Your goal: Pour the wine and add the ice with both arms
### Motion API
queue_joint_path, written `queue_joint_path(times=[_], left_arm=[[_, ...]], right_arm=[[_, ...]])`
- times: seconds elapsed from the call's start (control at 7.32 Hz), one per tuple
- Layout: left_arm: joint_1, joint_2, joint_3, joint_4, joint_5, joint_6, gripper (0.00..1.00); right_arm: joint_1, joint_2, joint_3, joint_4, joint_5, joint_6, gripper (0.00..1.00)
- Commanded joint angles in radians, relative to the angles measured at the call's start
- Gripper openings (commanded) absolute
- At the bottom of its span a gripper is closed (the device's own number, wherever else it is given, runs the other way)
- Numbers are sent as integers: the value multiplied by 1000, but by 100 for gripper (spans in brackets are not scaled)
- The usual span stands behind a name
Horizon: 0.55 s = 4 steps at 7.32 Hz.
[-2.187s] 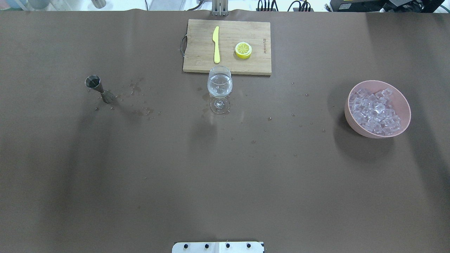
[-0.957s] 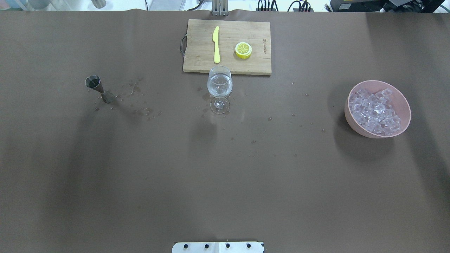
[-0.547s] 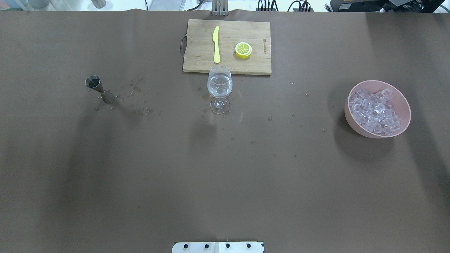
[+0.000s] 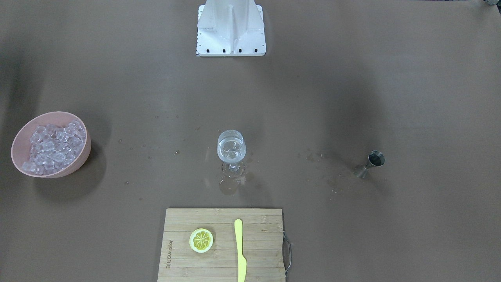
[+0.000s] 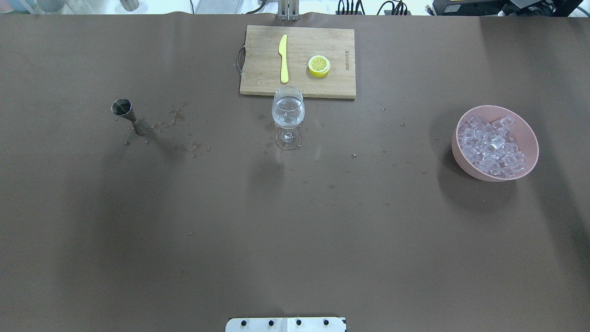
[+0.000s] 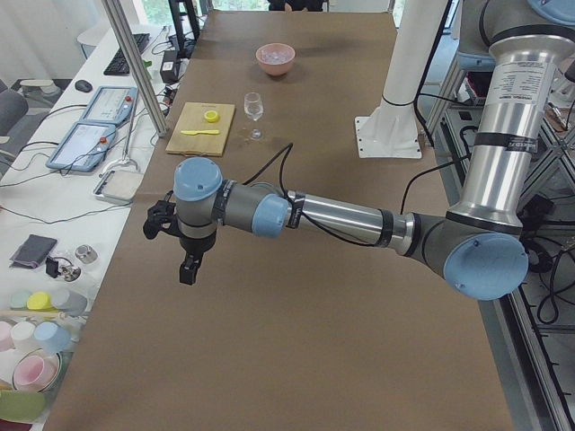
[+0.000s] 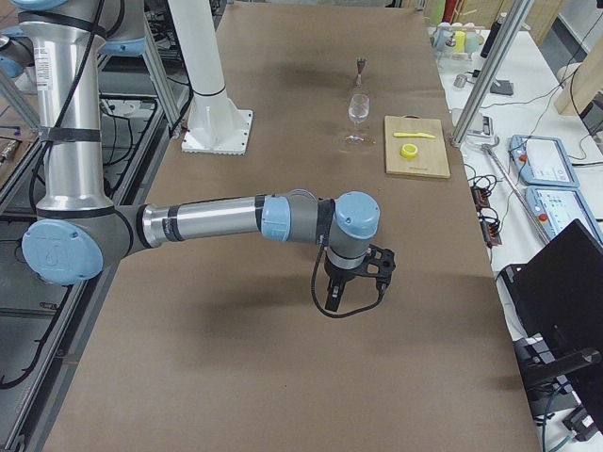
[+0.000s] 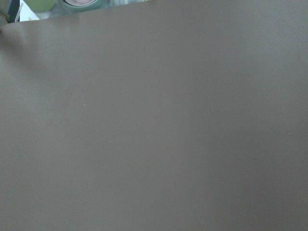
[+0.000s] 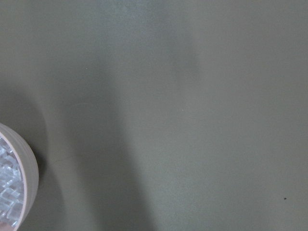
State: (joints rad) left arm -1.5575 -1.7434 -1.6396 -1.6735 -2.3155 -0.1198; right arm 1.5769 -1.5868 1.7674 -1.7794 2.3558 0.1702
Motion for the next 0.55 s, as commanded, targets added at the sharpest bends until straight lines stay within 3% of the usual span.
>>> queue_joint_path(times=[0.0,0.27,0.41], left_arm=[[140,-15,-154,1,5,-375,97],[271,-46,-297,-2,45,-733,97],[397,-57,-371,0,188,-873,97]], right_arm=[[0,-7,17,0,-1,0,100],[0,-7,17,0,-3,0,100],[0,-9,17,0,-3,-5,100]])
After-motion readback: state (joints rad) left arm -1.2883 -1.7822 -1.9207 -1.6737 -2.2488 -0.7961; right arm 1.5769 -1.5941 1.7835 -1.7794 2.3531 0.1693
